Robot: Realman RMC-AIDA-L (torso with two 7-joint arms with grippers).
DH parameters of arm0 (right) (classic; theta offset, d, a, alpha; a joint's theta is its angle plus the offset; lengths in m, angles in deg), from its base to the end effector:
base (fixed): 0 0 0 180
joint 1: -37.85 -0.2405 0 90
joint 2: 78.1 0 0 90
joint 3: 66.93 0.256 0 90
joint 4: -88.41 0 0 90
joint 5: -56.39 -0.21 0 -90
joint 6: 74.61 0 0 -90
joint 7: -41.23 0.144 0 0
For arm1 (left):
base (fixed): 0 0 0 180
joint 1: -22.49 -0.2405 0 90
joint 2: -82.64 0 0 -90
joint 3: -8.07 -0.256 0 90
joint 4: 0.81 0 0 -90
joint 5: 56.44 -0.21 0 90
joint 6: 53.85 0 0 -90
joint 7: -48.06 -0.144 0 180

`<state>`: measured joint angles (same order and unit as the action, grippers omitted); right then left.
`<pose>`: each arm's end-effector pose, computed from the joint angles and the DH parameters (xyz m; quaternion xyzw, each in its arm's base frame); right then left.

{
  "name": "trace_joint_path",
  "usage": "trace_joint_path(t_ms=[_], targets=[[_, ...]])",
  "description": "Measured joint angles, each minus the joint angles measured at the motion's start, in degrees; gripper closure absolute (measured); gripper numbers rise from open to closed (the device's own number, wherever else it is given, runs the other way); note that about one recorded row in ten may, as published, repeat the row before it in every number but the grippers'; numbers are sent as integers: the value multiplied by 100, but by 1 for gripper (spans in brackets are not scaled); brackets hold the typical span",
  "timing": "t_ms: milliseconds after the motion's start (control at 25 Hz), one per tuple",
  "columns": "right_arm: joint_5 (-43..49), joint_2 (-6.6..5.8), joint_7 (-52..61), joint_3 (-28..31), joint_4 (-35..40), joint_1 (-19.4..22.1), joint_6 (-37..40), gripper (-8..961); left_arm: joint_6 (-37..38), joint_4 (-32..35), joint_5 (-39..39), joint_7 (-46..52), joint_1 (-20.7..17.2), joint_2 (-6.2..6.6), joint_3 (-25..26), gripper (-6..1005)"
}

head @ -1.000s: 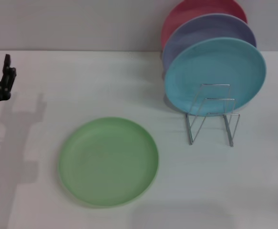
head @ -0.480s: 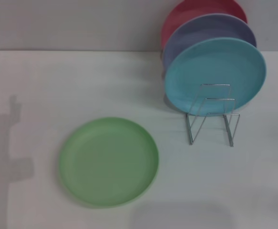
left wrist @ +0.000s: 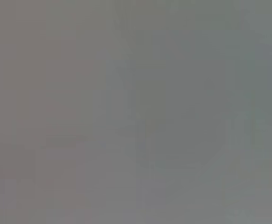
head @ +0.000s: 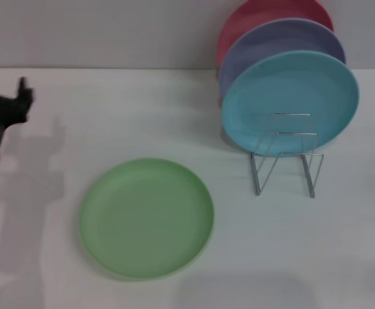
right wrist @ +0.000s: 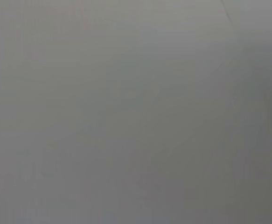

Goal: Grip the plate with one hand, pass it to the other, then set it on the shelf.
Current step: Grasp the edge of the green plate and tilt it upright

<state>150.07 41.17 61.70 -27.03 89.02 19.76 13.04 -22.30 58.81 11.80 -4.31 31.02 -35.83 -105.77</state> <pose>0.3961 0.2500 0.0854 -0.4359 0.2501 0.3784 0.7773 -0.2756 0.3485 -0.0010 -0.6730 -0.2502 -0.1503 0.6796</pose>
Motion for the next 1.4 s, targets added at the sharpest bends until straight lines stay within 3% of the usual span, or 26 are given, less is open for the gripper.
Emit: trace_joint_path(t_ms=[40,80,160,200,240,360,480,520,560,720,920,1120,1400], targets=[[0,0,0,0,0,-2,-1,329,-904,587,-1,-121,-159,4,311,256],[0,-1,0,0,0,-7,-2,329,-904,587,-1,-121,-159,4,311,256],[0,-6,0,-2,0,-18,-3,329,-2447,1380,-3,-125,-378,18,856,256],[0,-8,0,-9,0,-21,-2,329,-2447,1380,-3,-125,-378,18,856,256],[0,-11,0,-17,0,-22,-1,329,-3567,1744,-5,-83,-418,14,1334,256],[0,-18,1,-18,3,-30,0,329,-5300,2150,-59,236,-408,15,2023,257],[0,-29,14,0,21,-45,-1,329,-7451,2465,-386,1236,-167,38,3012,257],[0,-35,15,0,28,-59,-6,329,-8552,2571,-736,1862,43,40,3464,257],[0,-40,15,2,33,-71,-11,328,-8552,2571,-736,1862,43,40,3464,257],[0,-61,12,11,142,-203,-23,328,-10476,2780,-1967,3363,604,36,3819,257],[-3,-74,8,10,371,-402,-43,329,-11233,2962,-3088,4476,947,16,3550,258],[-6,-97,7,3,547,-541,-51,329,-11463,3022,-3577,5178,1172,17,3141,258],[-9,-237,3,0,586,-615,-85,328,-11510,2918,-4043,5782,1468,8,2708,259]])
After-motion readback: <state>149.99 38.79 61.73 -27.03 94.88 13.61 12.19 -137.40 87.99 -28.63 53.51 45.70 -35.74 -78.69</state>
